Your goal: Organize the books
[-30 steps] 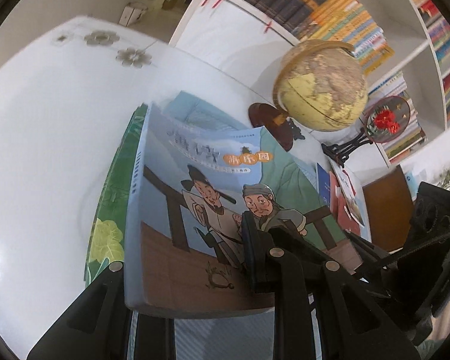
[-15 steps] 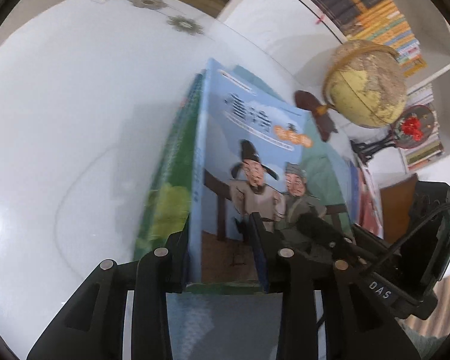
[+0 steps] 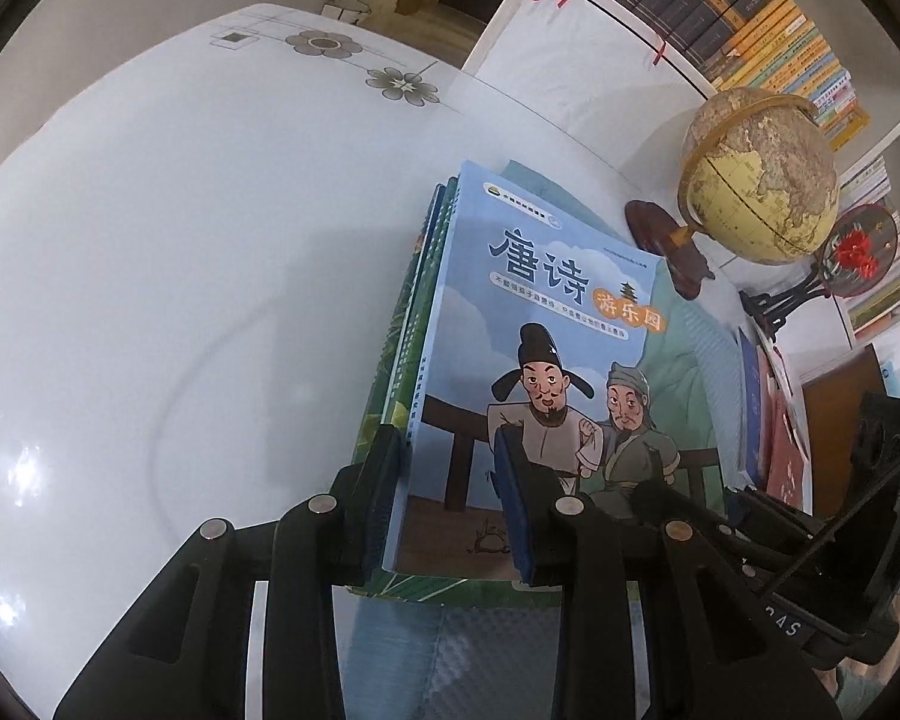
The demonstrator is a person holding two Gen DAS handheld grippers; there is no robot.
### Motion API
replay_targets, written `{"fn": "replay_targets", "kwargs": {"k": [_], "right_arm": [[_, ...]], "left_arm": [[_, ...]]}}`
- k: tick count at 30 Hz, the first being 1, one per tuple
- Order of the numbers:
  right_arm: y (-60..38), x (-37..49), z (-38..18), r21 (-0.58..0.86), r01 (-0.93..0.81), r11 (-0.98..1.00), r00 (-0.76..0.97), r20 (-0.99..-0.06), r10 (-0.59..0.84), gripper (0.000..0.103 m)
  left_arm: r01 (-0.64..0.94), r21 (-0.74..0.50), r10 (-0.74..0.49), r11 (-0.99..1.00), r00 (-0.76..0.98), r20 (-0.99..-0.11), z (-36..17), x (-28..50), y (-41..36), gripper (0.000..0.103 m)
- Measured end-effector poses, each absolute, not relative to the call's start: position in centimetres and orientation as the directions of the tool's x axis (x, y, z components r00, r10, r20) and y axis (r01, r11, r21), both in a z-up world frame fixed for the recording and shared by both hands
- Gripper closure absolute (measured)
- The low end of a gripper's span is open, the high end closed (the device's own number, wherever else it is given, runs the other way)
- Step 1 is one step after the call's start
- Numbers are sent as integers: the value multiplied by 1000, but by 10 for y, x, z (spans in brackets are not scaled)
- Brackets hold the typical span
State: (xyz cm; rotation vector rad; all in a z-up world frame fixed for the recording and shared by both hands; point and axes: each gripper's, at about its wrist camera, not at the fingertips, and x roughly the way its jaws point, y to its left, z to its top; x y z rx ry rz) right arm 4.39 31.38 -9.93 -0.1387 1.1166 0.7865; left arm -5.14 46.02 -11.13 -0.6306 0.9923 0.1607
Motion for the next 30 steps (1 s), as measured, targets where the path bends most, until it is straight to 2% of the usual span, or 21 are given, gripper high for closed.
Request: {"fn": "replay_targets", "kwargs": {"k": [3,8,11,16,22,24,25,26,27,30], "right_arm": [[313,42,-99,258,-633,730,204,-854,479,61],[287,36,-90,220,-623,751,219,-872,438,60],[255,25,-80,206,-601,772,254,-867,429,50],[185,3,-76,247,-502,829,279,-861,426,48],[95,-12,-85,331,-371,868,266,-857,441,48],[70,-15,-81,338,-350,873,274,-855,441,48],[57,-15,-79,339,-340,877,284,-852,439,48],[41,-15,-76,338,-327,882,297,-850,436,48],[30,-15,-74,340,-317,885,306,-847,435,48],[-15,-14,-68,348,-274,897,334,-840,428,48]], "left_arm": [[-432,-409,-131,804,541,-830,-111,-55,462,75],[-460,-382,-71,801,560,-825,-97,-71,458,75],[-439,-369,-65,819,568,-820,-83,-77,442,75],[-363,-383,-118,850,576,-809,-61,-72,401,72],[-245,-392,-199,887,564,-801,-38,-56,317,71],[-201,-401,-238,894,544,-804,-35,-49,284,66],[-177,-409,-265,895,526,-808,-36,-43,264,54],[-160,-416,-285,895,512,-810,-37,-40,251,36],[-135,-430,-313,893,499,-808,-37,-35,235,30],[-75,-446,-360,892,480,-800,-40,-19,190,28]]}}
